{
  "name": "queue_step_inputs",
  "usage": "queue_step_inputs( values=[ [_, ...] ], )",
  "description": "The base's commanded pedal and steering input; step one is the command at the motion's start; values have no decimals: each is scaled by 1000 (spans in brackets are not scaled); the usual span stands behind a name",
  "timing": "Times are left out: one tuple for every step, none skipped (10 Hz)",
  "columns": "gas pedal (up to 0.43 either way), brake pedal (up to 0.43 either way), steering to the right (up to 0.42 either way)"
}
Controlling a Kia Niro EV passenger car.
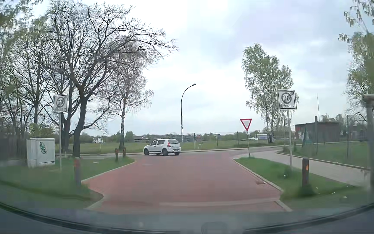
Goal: Follow the waypoints while adhering to traffic rules and regulations
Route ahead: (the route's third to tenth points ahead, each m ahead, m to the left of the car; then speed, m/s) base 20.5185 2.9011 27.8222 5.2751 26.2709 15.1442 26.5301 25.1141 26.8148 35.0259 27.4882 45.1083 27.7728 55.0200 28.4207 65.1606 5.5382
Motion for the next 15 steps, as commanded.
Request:
queue_step_inputs(
  values=[
    [98, 0, 26],
    [98, 0, 26],
    [98, 0, 23],
    [98, 0, 16],
    [98, 0, 8],
    [87, 0, 5],
    [87, 0, 5],
    [87, 0, 6],
    [87, 0, 6],
    [79, 0, 6],
    [47, 0, 7],
    [0, 0, 9],
    [0, 0, 11],
    [0, 0, 11],
    [0, 0, 11]
  ],
)
